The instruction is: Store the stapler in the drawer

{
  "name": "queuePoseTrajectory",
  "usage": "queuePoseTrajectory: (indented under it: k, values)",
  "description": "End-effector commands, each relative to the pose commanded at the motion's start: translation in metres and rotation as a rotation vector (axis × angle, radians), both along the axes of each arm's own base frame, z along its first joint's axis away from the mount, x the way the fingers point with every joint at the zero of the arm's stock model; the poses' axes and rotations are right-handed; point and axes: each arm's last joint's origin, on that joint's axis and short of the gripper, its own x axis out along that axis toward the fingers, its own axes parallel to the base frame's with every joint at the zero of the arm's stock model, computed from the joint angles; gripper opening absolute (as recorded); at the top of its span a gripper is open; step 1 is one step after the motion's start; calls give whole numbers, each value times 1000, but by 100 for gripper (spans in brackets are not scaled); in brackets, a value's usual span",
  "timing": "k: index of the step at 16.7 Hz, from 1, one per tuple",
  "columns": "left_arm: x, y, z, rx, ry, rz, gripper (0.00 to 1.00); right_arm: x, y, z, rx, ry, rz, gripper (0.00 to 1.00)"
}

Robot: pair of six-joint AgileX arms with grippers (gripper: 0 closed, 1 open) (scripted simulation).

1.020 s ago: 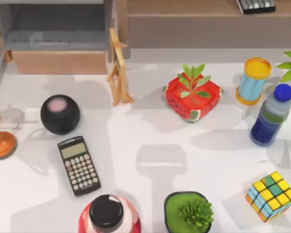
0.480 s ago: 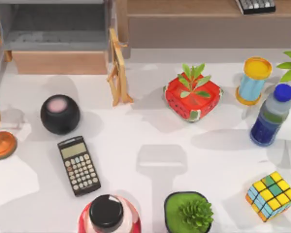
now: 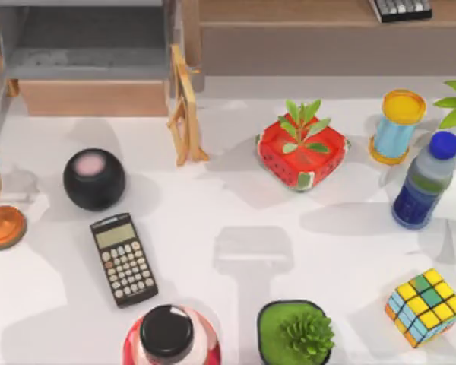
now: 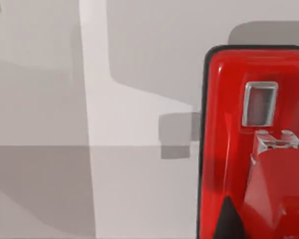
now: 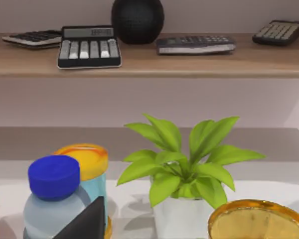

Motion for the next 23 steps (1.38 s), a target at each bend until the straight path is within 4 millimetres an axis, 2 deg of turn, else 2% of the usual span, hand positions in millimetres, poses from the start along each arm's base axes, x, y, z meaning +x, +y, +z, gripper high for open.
queuePoseTrajectory:
  k: [12,23]
  values:
    - [-1,1,-6,-1,1,3,0,0,0,0,0,0,0,100]
    - [-1,1,-6,-1,1,3,83,0,0,0,0,0,0,100]
